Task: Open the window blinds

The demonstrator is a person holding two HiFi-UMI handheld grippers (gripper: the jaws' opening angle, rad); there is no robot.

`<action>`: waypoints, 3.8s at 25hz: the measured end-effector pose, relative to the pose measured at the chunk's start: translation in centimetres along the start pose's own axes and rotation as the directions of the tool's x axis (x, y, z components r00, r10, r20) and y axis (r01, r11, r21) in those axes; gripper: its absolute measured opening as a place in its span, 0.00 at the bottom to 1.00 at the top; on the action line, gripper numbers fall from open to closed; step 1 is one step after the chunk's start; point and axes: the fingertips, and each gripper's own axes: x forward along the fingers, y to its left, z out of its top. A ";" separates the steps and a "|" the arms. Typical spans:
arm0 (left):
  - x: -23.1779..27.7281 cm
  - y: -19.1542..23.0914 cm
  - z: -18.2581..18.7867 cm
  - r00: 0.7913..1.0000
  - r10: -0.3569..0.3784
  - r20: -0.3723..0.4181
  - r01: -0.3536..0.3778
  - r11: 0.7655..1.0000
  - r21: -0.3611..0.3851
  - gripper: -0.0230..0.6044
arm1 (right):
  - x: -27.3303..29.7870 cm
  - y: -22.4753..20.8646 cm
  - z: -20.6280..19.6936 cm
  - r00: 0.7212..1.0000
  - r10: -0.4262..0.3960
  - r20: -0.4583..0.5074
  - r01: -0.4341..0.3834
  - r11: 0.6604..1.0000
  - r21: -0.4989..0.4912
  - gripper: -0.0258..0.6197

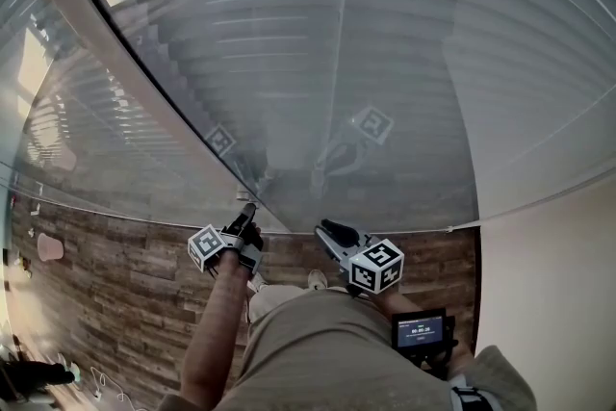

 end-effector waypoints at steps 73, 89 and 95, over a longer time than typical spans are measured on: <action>0.2 -0.7 0.2 0.997 0.071 0.014 -0.070 0.904 0.422 0.24 | -0.3 0.1 -0.1 1.000 0.008 0.022 -0.009 0.999 0.036 0.18; 0.0 -0.4 1.1 0.997 -0.072 0.041 0.069 0.995 0.073 0.24 | -0.1 0.8 0.6 1.000 0.015 0.017 -0.015 1.000 0.025 0.18; 0.0 -0.1 0.8 0.996 -0.083 0.042 0.081 0.996 0.045 0.24 | -0.4 1.0 0.1 1.000 0.016 0.022 -0.016 1.000 0.027 0.18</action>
